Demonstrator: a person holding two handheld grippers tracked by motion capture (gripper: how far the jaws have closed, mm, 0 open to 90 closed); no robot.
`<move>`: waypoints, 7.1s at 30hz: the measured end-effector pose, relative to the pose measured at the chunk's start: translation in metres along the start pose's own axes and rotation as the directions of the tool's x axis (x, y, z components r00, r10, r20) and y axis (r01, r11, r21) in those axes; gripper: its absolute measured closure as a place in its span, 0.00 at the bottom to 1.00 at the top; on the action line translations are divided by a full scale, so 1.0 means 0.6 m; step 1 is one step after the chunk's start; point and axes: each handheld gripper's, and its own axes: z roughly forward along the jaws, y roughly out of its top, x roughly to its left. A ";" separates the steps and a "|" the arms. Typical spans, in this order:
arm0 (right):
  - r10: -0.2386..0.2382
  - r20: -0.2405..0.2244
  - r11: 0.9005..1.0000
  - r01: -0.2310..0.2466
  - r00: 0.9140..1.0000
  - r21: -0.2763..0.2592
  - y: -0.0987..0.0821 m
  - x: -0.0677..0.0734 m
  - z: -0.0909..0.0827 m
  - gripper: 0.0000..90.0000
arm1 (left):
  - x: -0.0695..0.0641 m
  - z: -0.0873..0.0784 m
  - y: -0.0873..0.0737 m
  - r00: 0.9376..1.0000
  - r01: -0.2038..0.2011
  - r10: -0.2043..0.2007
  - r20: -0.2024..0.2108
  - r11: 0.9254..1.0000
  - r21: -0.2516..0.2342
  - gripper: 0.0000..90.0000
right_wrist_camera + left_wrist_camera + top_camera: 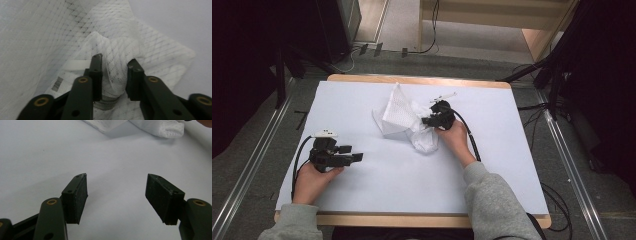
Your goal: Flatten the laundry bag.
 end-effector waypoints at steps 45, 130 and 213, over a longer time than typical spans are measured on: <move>-0.314 -0.292 0.949 0.293 0.904 -0.113 -0.100 0.228 -0.137 0.97 | 0.045 -0.059 -0.003 0.996 0.078 -0.082 -0.033 0.991 -0.110 0.40; 0.065 0.041 0.998 -0.064 0.997 -0.028 -0.073 -0.032 -0.099 1.00 | 0.035 0.010 0.004 0.998 0.053 -0.053 -0.032 0.999 -0.001 1.00; 0.003 -0.056 0.998 -0.006 0.998 -0.058 -0.159 0.044 -0.197 0.71 | 0.056 0.159 0.139 0.998 -0.035 0.039 -0.051 0.996 0.079 0.57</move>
